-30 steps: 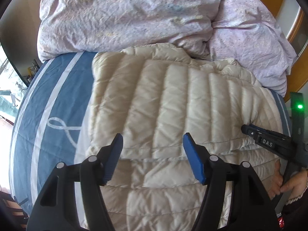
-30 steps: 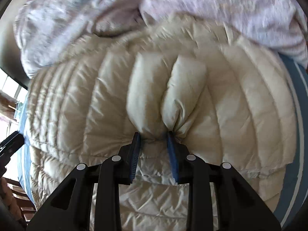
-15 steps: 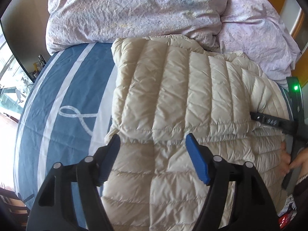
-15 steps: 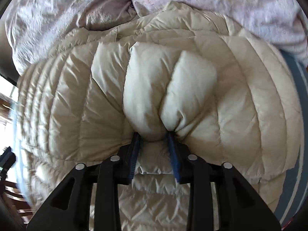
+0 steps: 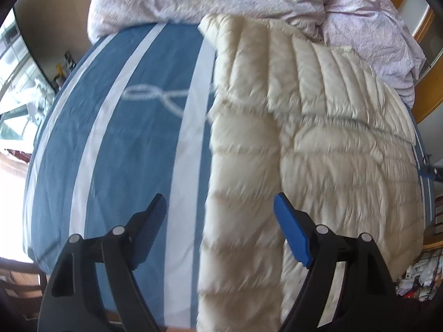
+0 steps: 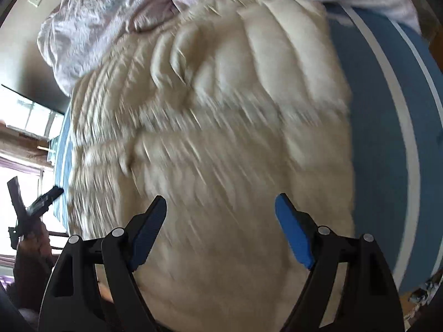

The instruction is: Fold large clothes

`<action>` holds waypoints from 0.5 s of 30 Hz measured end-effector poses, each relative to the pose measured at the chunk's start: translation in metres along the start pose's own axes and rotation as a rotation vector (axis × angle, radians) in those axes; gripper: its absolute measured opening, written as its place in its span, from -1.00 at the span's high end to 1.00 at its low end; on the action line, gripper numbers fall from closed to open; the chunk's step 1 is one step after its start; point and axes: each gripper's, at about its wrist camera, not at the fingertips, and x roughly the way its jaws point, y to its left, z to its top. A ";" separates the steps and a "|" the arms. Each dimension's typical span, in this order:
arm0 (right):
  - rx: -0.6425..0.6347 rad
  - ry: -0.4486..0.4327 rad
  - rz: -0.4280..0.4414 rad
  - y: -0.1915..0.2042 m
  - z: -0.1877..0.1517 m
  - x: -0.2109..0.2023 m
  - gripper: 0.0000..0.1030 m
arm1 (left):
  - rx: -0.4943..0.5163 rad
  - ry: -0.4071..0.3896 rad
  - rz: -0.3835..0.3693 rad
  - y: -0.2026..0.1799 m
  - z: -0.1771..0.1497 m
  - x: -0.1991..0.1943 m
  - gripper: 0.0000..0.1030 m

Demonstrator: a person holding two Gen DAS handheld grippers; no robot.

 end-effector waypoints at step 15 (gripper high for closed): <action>0.164 0.142 0.038 -0.088 -0.087 -0.012 -0.59 | -0.059 0.090 -0.072 0.008 -0.072 0.005 -0.51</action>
